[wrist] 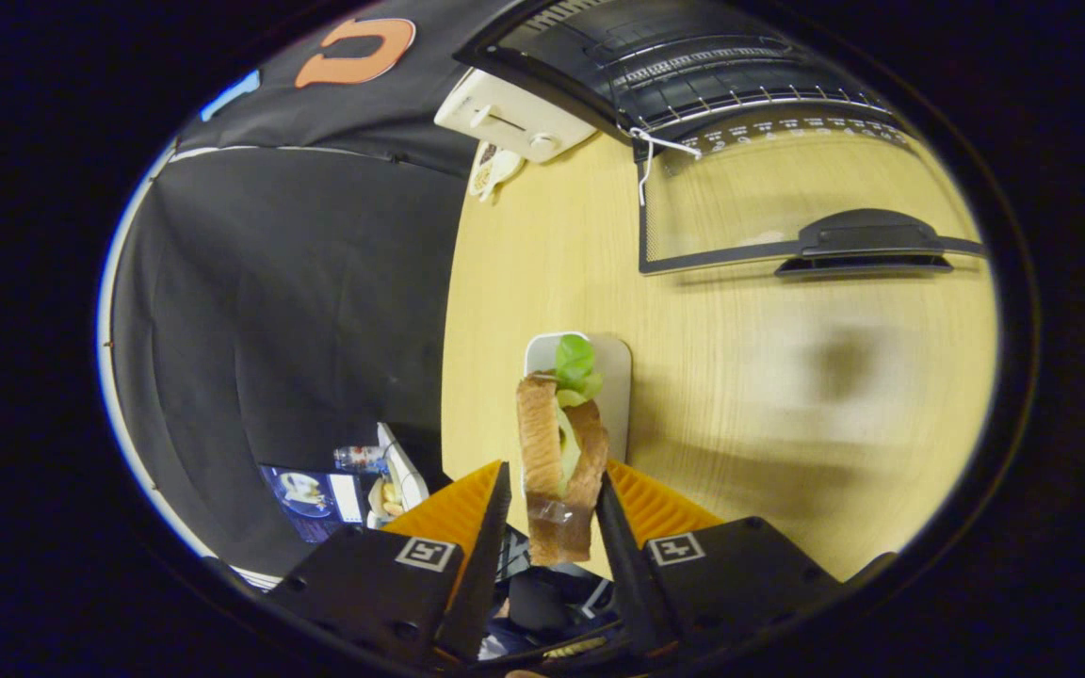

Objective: Open the toaster oven, put the food inside, and close the toaster oven door.

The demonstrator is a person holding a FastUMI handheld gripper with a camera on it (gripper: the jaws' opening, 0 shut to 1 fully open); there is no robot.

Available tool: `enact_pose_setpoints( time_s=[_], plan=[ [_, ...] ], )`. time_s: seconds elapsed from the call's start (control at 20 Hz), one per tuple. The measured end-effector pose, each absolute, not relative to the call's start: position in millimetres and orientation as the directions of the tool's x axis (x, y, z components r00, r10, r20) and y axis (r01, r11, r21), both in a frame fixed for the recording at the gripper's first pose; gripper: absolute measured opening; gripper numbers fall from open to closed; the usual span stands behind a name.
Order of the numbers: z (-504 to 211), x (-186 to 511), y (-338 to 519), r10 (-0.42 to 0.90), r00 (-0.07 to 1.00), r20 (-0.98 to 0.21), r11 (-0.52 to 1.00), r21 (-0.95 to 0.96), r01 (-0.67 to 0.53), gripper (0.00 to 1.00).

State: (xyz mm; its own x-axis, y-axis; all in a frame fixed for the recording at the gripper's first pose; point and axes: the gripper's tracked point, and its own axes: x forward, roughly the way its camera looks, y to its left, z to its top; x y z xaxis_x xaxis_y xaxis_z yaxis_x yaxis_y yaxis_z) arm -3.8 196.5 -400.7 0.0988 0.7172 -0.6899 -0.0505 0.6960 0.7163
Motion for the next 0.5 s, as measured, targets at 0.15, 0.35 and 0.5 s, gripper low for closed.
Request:
enact_pose_setpoints(
  time_s=[0.15,0.35,0.5],
  plan=[
    [-398,-4,195,0.718,0.076,-0.692,0.695,0.719,-0.02,0.45],
    [-349,-12,185,0.76,0.083,-0.645,0.649,0.76,-0.031,0.39],
    [-307,-5,162,0.786,0.146,-0.601,0.612,0.79,-0.042,0.39]
  ],
)
